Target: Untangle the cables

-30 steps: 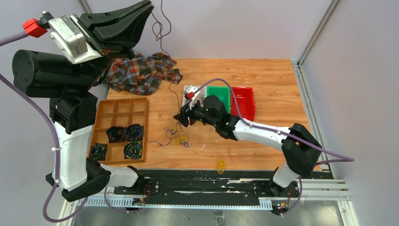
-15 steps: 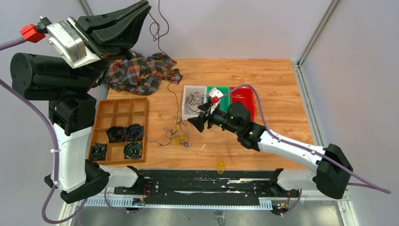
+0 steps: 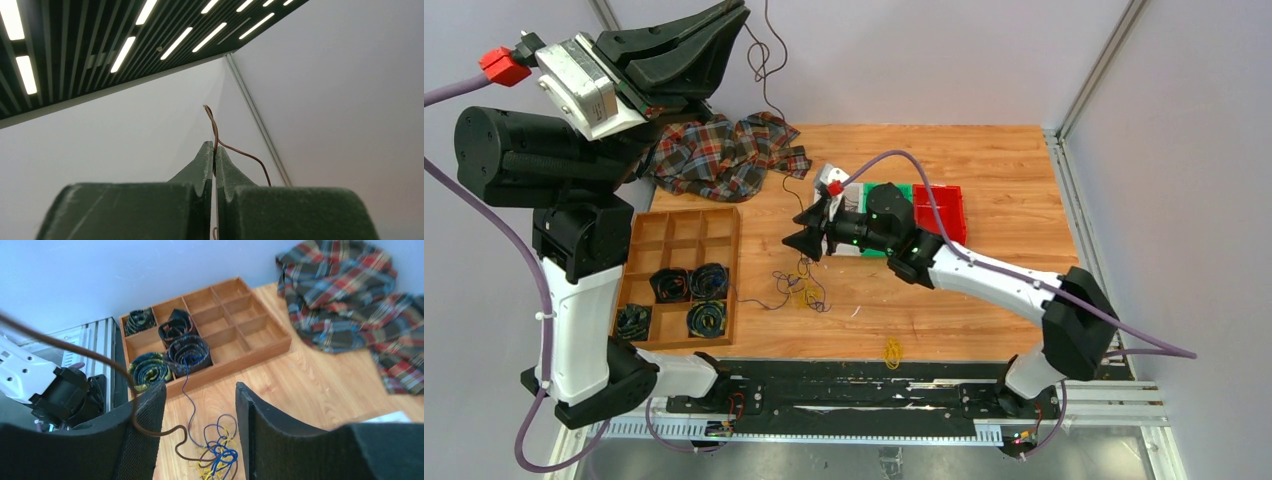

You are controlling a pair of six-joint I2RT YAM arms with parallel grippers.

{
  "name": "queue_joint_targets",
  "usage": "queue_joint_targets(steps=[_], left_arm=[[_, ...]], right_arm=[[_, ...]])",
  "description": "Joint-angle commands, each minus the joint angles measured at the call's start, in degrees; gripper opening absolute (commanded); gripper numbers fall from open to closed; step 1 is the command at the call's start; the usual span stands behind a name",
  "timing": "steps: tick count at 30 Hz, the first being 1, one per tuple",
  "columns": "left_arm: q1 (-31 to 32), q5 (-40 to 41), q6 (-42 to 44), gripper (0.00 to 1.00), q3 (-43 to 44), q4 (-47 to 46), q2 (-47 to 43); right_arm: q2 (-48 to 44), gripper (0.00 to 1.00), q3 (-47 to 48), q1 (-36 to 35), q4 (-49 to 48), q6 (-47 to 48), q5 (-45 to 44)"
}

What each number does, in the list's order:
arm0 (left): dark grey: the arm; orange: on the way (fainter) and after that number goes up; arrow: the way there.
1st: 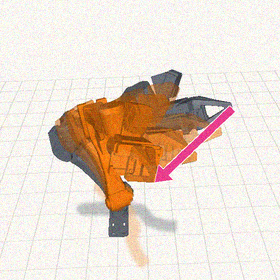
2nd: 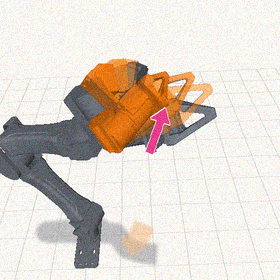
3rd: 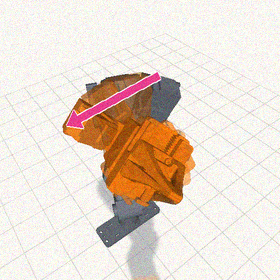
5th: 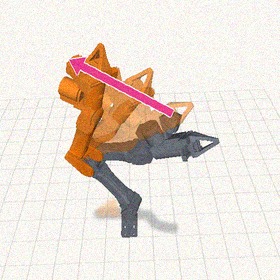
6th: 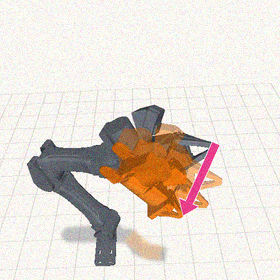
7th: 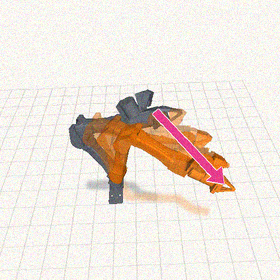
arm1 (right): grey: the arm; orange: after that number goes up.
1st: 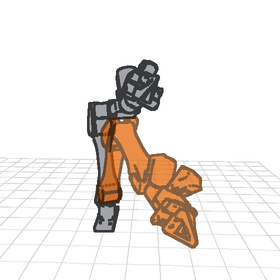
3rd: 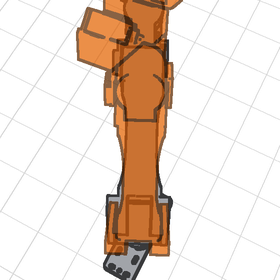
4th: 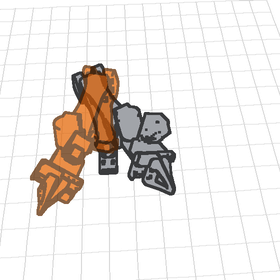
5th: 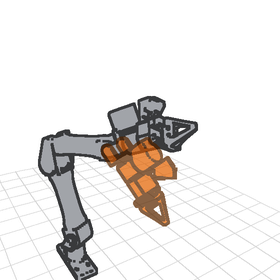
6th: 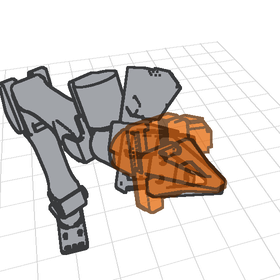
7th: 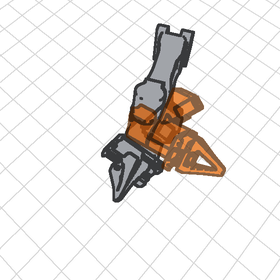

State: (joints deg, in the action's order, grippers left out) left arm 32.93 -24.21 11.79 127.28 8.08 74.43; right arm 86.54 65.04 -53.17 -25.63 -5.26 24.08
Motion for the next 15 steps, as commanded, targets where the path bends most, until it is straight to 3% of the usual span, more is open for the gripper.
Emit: queue_joint_targets(steps=[1, 5, 7, 15], left_arm=[[0.47, 1.09, 1.90, 0.01, 1.30, -1.46, -0.32], [0.47, 4.47, 5.22, 0.01, 2.85, -5.71, 0.14], [0.47, 7.73, 7.24, 0.01, 5.87, -7.55, 1.49], [0.47, 18.76, 16.76, 0.01, 17.15, -15.35, 8.01]], right_arm=[[4.55, 0.47, -0.48, -0.80, -3.31, -2.75, -0.35], [7.66, 0.26, -7.68, -0.81, -9.05, -5.23, -5.78], [9.36, 0.19, -11.22, -0.80, -11.77, -7.02, -7.96], [12.16, 0.15, -24.38, -0.96, -21.86, -13.08, -11.70]])
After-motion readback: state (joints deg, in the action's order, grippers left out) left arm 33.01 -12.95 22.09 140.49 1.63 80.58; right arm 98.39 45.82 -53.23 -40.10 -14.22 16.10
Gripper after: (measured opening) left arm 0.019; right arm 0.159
